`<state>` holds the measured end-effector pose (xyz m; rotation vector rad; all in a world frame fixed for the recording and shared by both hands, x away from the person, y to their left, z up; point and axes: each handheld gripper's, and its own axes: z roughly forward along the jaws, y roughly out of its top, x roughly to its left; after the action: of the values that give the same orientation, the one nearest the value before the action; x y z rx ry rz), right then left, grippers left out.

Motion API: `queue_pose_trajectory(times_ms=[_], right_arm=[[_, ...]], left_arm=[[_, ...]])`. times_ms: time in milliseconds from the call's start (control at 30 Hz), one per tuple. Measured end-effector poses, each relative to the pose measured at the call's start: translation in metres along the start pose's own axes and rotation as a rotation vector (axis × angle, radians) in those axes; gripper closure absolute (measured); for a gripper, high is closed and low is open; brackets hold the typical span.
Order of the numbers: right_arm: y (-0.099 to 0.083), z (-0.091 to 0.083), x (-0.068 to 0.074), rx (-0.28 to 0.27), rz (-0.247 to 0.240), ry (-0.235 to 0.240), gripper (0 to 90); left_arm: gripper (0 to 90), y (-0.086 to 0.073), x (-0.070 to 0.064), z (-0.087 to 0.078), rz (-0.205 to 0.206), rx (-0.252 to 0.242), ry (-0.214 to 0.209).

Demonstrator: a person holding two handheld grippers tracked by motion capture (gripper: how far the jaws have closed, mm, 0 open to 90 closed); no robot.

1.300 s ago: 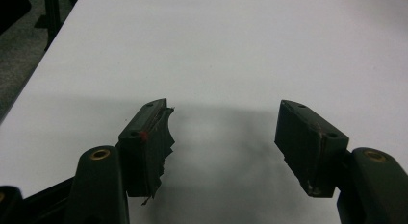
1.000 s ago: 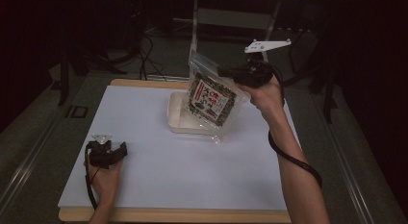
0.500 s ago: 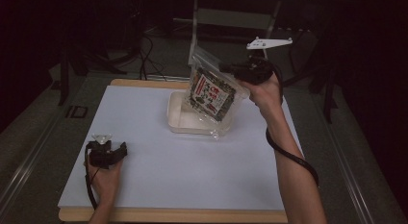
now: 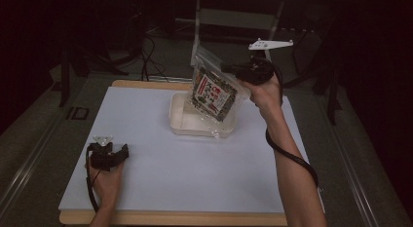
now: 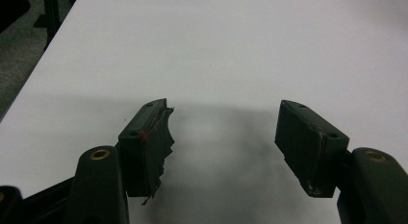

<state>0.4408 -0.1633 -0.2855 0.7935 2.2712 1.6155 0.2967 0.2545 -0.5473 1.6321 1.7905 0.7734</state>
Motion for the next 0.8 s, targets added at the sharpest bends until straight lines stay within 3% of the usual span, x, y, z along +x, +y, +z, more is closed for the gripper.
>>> queue_pose_trajectory(times_ms=[333, 500, 800], right_arm=[[-0.01, 0.008, -0.006, -0.008, 0.022, -0.02, 90.0], [-0.011, 0.006, -0.01, -0.021, 0.005, -0.038, 90.0], [-0.027, 0.019, -0.017, 0.023, 0.026, -0.053, 90.0]], left_arm=[[36.7, 0.0, 0.0, 0.0, -0.001, -0.001, -0.001], [36.7, 0.0, 0.0, 0.0, -0.002, -0.001, 0.0], [36.7, 0.0, 0.0, 0.0, -0.003, -0.002, -0.001]])
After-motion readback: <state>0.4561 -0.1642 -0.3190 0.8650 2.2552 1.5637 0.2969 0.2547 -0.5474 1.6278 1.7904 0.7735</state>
